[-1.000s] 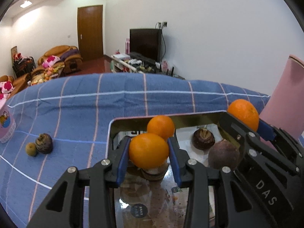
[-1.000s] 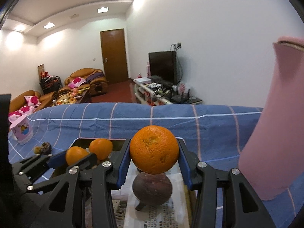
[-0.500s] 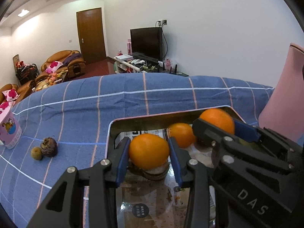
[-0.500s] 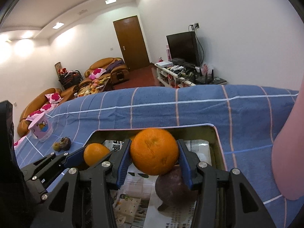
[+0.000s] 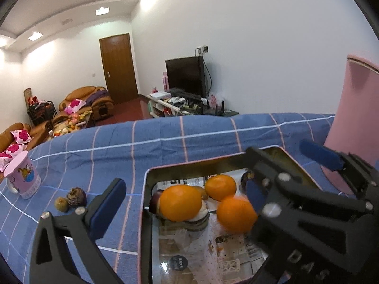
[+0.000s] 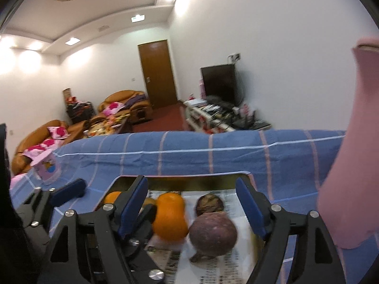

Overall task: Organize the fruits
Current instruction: 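Lift both open tools up away from the tin box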

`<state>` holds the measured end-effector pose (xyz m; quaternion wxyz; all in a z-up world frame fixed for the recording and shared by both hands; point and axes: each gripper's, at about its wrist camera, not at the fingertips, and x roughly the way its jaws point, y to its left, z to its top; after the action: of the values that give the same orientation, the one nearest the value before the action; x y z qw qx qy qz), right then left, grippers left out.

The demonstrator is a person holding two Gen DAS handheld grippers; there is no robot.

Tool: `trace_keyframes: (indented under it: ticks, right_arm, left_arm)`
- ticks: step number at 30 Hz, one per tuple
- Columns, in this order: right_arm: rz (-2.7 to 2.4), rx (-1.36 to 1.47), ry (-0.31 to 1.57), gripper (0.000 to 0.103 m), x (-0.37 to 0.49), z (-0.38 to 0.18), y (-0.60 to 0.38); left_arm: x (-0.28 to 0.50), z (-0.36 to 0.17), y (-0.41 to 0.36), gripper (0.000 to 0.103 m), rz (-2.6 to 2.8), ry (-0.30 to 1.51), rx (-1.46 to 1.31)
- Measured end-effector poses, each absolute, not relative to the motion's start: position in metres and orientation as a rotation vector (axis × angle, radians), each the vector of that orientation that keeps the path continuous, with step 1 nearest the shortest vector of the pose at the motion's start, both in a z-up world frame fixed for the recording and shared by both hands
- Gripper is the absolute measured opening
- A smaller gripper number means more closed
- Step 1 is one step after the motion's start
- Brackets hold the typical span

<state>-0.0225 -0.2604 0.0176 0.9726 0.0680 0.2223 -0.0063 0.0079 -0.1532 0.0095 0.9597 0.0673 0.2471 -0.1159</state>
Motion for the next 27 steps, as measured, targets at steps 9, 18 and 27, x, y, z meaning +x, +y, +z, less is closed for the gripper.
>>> trace_keyframes:
  ticks: [9,18,27]
  right_arm:
    - [-0.148,0.106,0.237,0.087,-0.053,0.032,-0.265]
    - [-0.182,0.111,0.212,0.093,-0.060,0.035,-0.266]
    - [-0.230,0.119,0.207,0.093,-0.075,0.033,-0.264]
  left_arm:
    - [-0.006,0.019,-0.146,0.103,-0.189,0.392,0.140]
    - [-0.010,0.020,-0.138,0.103,-0.152,0.350,0.134]
    - [-0.027,0.020,-0.143,0.103,-0.176,0.291,0.173]
